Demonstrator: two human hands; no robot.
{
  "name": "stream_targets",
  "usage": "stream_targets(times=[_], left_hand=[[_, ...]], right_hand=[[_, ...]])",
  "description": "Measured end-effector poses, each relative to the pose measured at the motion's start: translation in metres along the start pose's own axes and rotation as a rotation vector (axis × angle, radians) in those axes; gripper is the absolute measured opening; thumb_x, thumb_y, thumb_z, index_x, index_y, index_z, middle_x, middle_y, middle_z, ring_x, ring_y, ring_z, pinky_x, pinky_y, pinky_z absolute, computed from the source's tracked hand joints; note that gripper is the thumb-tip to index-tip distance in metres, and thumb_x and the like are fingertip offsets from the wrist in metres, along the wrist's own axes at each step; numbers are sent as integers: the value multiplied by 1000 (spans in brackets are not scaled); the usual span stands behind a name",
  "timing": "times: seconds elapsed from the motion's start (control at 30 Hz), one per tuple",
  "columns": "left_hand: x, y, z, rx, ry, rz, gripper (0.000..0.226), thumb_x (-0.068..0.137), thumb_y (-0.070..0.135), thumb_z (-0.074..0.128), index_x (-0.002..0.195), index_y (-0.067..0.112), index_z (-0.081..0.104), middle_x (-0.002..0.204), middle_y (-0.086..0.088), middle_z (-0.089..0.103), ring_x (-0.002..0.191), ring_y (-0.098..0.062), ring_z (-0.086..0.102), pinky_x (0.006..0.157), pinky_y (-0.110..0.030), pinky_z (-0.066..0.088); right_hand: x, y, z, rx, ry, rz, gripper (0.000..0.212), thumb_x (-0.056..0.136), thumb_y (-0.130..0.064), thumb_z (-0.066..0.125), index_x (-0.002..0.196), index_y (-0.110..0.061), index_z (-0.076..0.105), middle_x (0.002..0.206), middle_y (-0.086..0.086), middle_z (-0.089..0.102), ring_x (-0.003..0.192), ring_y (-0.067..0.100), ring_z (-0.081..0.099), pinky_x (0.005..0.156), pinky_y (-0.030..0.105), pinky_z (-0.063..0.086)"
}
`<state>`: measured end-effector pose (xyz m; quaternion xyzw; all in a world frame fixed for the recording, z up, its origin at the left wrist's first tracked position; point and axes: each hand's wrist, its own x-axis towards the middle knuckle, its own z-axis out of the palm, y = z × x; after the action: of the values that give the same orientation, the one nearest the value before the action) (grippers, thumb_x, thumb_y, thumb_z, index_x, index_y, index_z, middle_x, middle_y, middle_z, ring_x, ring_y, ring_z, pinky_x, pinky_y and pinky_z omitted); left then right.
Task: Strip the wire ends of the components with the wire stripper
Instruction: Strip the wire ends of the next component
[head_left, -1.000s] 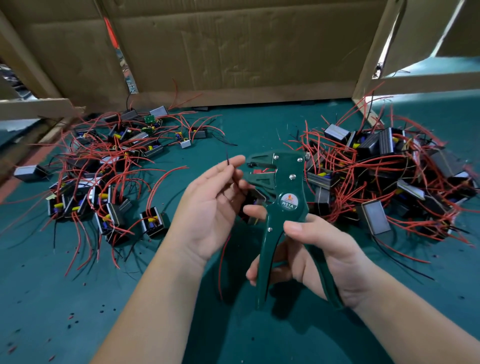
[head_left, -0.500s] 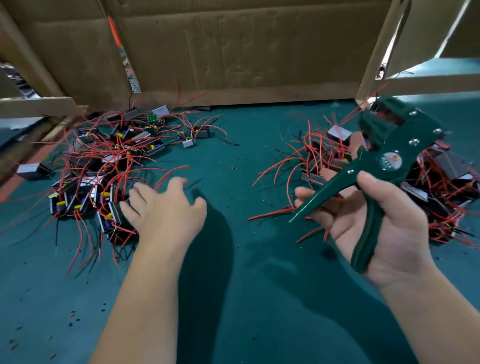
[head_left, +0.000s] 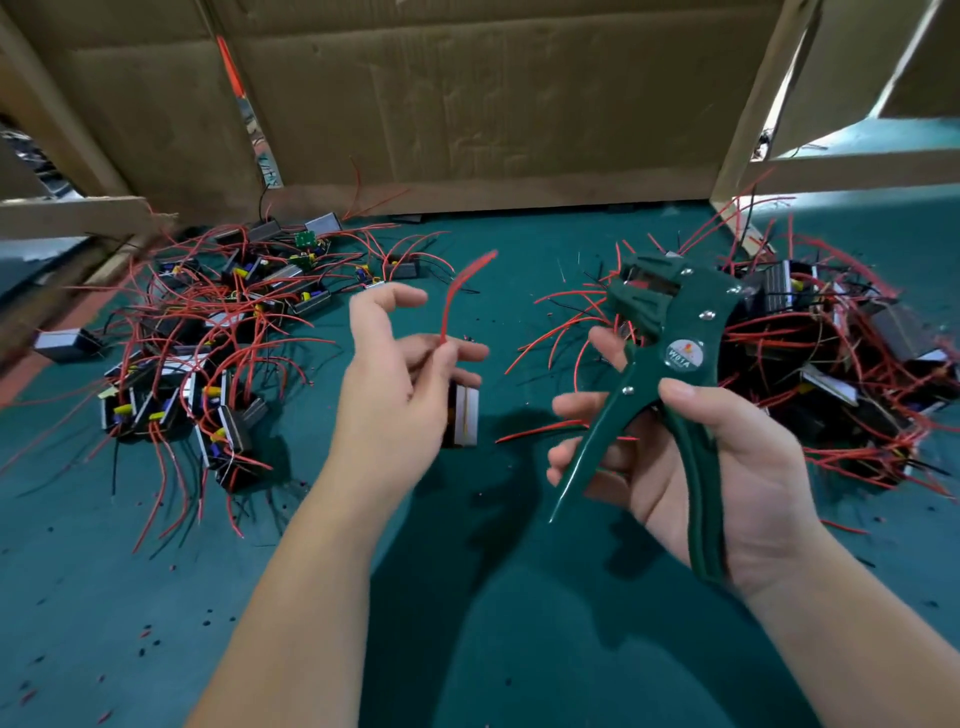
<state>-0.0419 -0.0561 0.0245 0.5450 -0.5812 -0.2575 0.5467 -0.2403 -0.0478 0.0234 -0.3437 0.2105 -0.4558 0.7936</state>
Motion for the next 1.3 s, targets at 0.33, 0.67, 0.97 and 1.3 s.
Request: stream_targets(times=[0.33,0.67,0.97,1.3], left_hand=[[-1,11,1,-373,-48,-10,25,97,26,42,88,16,63,73,-5,71,55,-15,62,60,-21,50],[-5,14,1,-427,-147,-91,15,94,15,55,103,26,60,68,-5,69,48,-14,58,52,-25,53],[-1,15,5,-476,-4,-212,9,99,16,49,93,19,55,74,-4,72,56,-19,68,48,-26,54],[5,5,10,-1213,234,-782,32,105,18,32,91,7,58,73,0,72,62,-9,66,47,-20,52]], right_hand=[[2,7,6,-52,-2,130,86,44,-33,89,124,-15,62,89,25,67,71,42,66,70,52,56],[1,7,7,-48,1,132,87,44,-33,88,125,-13,61,89,24,67,72,43,66,70,52,56],[1,6,6,-65,-10,131,79,46,-34,87,118,-10,65,99,22,66,71,42,66,68,52,54],[-4,21,14,-123,-256,310,65,61,-28,81,117,-3,62,84,28,60,73,40,66,71,46,53]])
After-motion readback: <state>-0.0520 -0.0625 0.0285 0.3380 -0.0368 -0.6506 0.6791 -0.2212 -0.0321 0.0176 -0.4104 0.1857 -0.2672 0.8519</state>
